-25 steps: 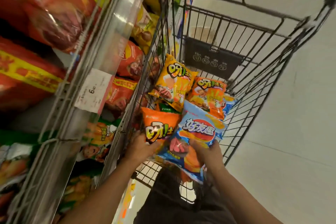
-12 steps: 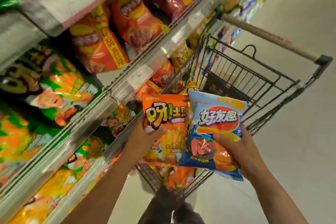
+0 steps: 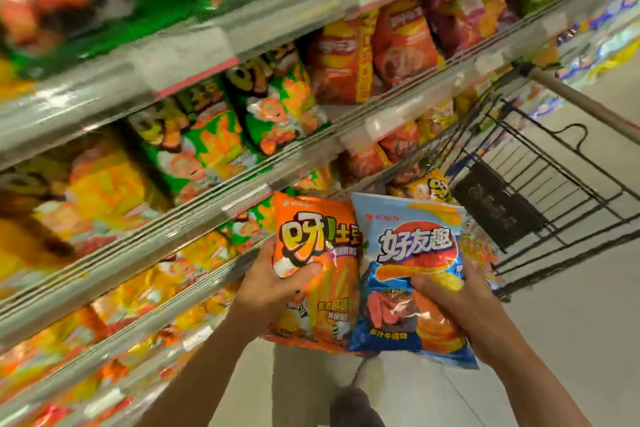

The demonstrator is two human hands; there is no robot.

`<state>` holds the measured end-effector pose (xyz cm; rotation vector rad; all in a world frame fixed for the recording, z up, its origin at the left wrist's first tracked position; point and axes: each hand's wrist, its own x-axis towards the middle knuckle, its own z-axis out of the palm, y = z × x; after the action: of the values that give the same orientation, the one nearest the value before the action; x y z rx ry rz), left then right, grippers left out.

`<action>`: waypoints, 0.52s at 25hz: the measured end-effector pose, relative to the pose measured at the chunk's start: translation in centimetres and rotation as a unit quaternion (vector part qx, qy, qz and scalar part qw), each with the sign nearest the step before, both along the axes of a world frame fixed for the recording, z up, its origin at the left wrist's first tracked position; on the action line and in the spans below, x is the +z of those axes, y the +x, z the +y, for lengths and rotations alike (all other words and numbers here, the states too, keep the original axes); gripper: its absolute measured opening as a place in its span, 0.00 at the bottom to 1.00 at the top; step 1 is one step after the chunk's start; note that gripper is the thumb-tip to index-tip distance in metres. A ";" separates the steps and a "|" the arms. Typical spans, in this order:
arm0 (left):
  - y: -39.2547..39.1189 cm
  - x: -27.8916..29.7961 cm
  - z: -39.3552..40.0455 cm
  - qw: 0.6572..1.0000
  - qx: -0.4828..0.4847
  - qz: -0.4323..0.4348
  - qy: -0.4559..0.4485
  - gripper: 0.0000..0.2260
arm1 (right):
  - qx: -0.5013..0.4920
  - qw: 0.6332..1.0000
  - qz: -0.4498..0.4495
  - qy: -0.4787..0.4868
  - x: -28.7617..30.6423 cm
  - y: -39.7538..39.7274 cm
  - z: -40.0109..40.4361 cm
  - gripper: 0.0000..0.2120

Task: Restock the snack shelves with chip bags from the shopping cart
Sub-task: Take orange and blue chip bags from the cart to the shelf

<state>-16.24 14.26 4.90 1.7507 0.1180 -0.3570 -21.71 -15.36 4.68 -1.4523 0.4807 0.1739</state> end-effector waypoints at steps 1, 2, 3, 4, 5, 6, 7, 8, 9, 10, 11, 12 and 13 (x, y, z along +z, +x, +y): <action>-1.5 0.4 2.0 1.000 0.010 -0.002 -0.006 0.24 | 0.016 1.000 -0.006 0.006 0.3 -0.6 1.6 0.32; -3.3 0.8 4.4 1.000 0.024 -0.013 -0.001 0.26 | 0.036 0.999 -0.017 0.010 0.8 -1.3 3.9 0.33; -5.0 1.1 6.7 0.999 0.037 -0.029 0.005 0.27 | 0.061 0.998 -0.031 0.015 1.2 -2.2 6.1 0.32; -6.7 1.2 9.1 0.998 0.056 -0.041 0.008 0.26 | 0.088 0.995 -0.046 0.018 1.5 -3.1 8.4 0.30; -8.6 1.4 11.6 0.996 0.075 -0.050 0.006 0.26 | 0.109 0.992 -0.058 0.022 1.8 -4.1 10.9 0.27; -10.5 1.7 14.1 0.994 0.092 -0.057 0.002 0.25 | 0.123 0.990 -0.065 0.026 2.1 -5.1 13.5 0.26; -12.7 2.0 17.0 0.992 0.109 -0.066 0.000 0.24 | 0.140 0.987 -0.070 0.023 2.3 -6.2 16.5 0.26; -14.8 2.3 19.6 0.989 0.124 -0.076 0.003 0.23 | 0.150 0.986 -0.076 0.017 2.7 -7.1 19.3 0.26; -16.7 2.6 22.1 0.986 0.142 -0.082 0.008 0.22 | 0.155 0.984 -0.083 0.010 3.0 -8.0 21.9 0.25; -18.8 3.1 24.7 0.982 0.162 -0.092 0.015 0.22 | 0.163 0.982 -0.092 0.003 3.6 -8.9 24.7 0.23; -20.6 3.6 27.0 0.978 0.184 -0.099 0.019 0.22 | 0.177 0.978 -0.106 -0.003 4.1 -9.6 27.1 0.22; -22.7 4.1 29.5 0.972 0.210 -0.106 0.030 0.21 | 0.201 0.972 -0.121 -0.009 4.8 -10.3 29.9 0.23; -24.3 4.6 31.5 0.965 0.231 -0.117 0.035 0.21 | 0.221 0.966 -0.136 -0.013 5.6 -10.8 32.4 0.24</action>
<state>-40.56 45.76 9.47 1.7594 0.3650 0.1969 -32.55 17.03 10.28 -1.5659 -0.0709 0.3174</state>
